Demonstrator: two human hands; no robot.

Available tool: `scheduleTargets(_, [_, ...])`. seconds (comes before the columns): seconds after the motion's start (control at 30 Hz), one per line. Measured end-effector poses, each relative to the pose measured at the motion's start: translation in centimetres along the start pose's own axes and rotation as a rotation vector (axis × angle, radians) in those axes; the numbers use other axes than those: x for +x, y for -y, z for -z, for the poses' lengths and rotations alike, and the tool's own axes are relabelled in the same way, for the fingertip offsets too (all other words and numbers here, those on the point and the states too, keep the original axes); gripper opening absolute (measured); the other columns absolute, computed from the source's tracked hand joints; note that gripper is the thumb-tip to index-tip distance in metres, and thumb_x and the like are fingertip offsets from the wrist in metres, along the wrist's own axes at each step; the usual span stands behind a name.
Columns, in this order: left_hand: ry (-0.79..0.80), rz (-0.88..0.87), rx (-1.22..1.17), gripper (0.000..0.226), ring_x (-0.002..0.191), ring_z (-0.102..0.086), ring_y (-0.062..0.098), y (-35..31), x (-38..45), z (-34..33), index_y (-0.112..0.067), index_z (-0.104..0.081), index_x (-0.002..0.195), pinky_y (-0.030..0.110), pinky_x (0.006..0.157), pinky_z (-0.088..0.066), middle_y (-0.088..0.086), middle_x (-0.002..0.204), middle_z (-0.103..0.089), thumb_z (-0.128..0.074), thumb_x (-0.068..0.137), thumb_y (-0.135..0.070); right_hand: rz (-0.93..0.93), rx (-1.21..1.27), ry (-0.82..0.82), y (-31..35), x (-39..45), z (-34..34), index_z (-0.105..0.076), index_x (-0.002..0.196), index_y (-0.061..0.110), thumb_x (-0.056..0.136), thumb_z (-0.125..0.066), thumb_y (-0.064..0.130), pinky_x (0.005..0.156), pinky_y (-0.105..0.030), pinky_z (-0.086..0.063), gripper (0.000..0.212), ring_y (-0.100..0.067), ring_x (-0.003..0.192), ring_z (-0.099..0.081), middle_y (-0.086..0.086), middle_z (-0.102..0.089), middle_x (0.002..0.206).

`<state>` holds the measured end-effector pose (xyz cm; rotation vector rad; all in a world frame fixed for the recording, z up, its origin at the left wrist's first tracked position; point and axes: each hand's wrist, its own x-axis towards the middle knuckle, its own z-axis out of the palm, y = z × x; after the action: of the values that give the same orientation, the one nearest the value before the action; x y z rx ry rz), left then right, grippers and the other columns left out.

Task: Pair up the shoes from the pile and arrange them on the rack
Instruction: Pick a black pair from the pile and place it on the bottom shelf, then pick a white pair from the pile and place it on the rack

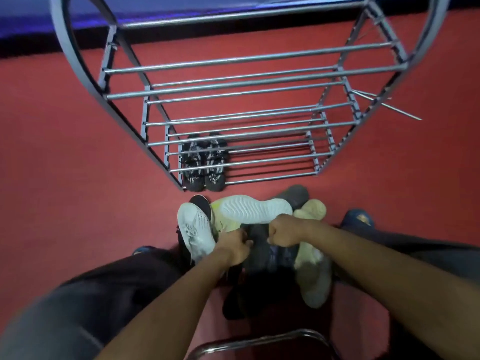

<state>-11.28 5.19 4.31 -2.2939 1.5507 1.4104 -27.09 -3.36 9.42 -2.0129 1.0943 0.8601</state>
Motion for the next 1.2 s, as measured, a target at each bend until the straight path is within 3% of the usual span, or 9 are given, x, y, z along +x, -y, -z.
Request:
scheduleTargets(0.17, [0.042, 0.053, 0.147, 0.043, 0.118, -0.059, 0.033, 1.7, -4.9, -1.7, -0.009, -0.057, 0.124, 0.036, 0.094, -0.048, 0.014, 0.128, -0.063, -0.053, 0.094, -0.04, 0.059, 0.043, -0.019, 1.5, -6.7, -1.1, -0.06, 0.078, 0.006, 0.098, -0.047, 0.033, 0.079, -0.04, -0.05, 0.036, -0.023, 0.078, -0.055, -0.01, -0.06, 0.084])
scheduleTargets(0.3, [0.044, 0.056, 0.257, 0.052, 0.121, -0.057, 0.034, 1.6, -6.4, -1.6, -0.009, -0.052, 0.13, 0.043, 0.1, -0.049, 0.015, 0.134, -0.057, -0.054, 0.09, -0.043, 0.0, -0.068, -0.046, 1.0, -11.0, -0.6, -0.065, 0.11, 0.006, 0.098, -0.047, 0.039, 0.084, -0.034, -0.05, 0.04, -0.027, 0.102, -0.062, -0.01, -0.064, 0.113])
scheduleTargets(0.6, [-0.384, 0.66, -0.381, 0.08, 0.132, -0.039, 0.04, 3.4, -3.7, -1.7, 0.001, -0.029, 0.145, 0.045, 0.112, -0.034, 0.024, 0.147, -0.034, -0.067, 0.086, -0.036, 0.011, 0.09, -0.127, -0.6, -10.6, -2.5, -0.059, 0.094, 0.012, 0.095, -0.05, 0.045, 0.081, -0.039, -0.051, 0.034, -0.025, 0.09, -0.06, -0.001, -0.059, 0.089])
scheduleTargets(0.7, [-0.238, 0.699, -0.722, 0.06, 0.092, -0.062, 0.027, 5.1, -2.5, -1.6, 0.004, -0.037, 0.143, 0.034, 0.07, -0.058, 0.022, 0.132, -0.051, -0.065, 0.093, -0.013, 0.003, 0.099, -0.093, -0.7, -8.9, -2.4, -0.06, 0.11, 0.01, 0.095, -0.051, 0.042, 0.084, -0.038, -0.051, 0.036, -0.025, 0.096, -0.061, -0.005, -0.064, 0.108])
scheduleTargets(0.77, [-0.11, 0.656, -0.868, 0.047, 0.069, -0.061, 0.02, 6.7, -1.3, -1.8, 0.002, -0.053, 0.131, 0.023, 0.046, -0.054, 0.015, 0.111, -0.06, -0.069, 0.089, -0.012, -0.032, 0.075, -0.07, -1.0, -7.6, -2.0, -0.061, 0.115, 0.01, 0.094, -0.051, 0.044, 0.088, -0.041, -0.052, 0.041, -0.026, 0.1, -0.062, -0.006, -0.064, 0.114])
scheduleTargets(0.87, [-0.128, 0.649, -0.998, 0.089, 0.077, -0.074, 0.027, 12.7, 3.6, -4.2, 0.006, -0.064, 0.12, 0.037, 0.072, -0.062, 0.013, 0.099, -0.075, -0.092, 0.044, -0.032, -0.019, 0.13, -0.143, -1.0, -6.3, -0.9, -0.059, 0.119, 0.013, 0.094, -0.051, 0.047, 0.082, -0.036, -0.048, 0.043, -0.025, 0.102, -0.059, -0.004, -0.06, 0.116])
scheduleTargets(0.93, [-0.145, 0.674, -1.033, 0.073, 0.079, -0.073, 0.029, 15.8, 6.9, -5.8, 0.006, -0.067, 0.116, 0.041, 0.076, -0.061, 0.016, 0.095, -0.075, -0.088, 0.055, -0.026, -0.008, 0.165, -0.174, -0.8, -5.7, -0.4, -0.06, 0.117, 0.014, 0.094, -0.051, 0.049, 0.078, -0.035, -0.047, 0.043, -0.023, 0.098, -0.058, -0.003, -0.06, 0.114])
scheduleTargets(1.1, [-0.088, 0.633, -1.106, 0.032, 0.093, -0.071, 0.032, 8.3, 1.6, -1.8, 0.01, -0.061, 0.116, 0.045, 0.096, -0.055, 0.02, 0.098, -0.072, -0.056, 0.093, -0.012, -0.01, 0.186, -0.162, -0.4, -5.6, -0.3, -0.06, 0.114, 0.013, 0.094, -0.052, 0.047, 0.077, -0.034, -0.046, 0.041, -0.021, 0.096, -0.057, -0.002, -0.058, 0.108])
scheduleTargets(1.2, [-0.043, 0.584, -1.097, 0.018, 0.048, -0.064, 0.025, 7.1, 0.4, -1.5, 0.006, -0.066, 0.099, 0.03, 0.058, -0.056, 0.013, 0.059, -0.066, -0.057, 0.093, -0.008, -0.017, 0.179, -0.135, -0.1, -6.3, -0.5, -0.06, 0.12, 0.01, 0.096, -0.051, 0.044, 0.076, -0.031, -0.042, 0.043, -0.019, 0.094, -0.053, -0.005, -0.06, 0.114])
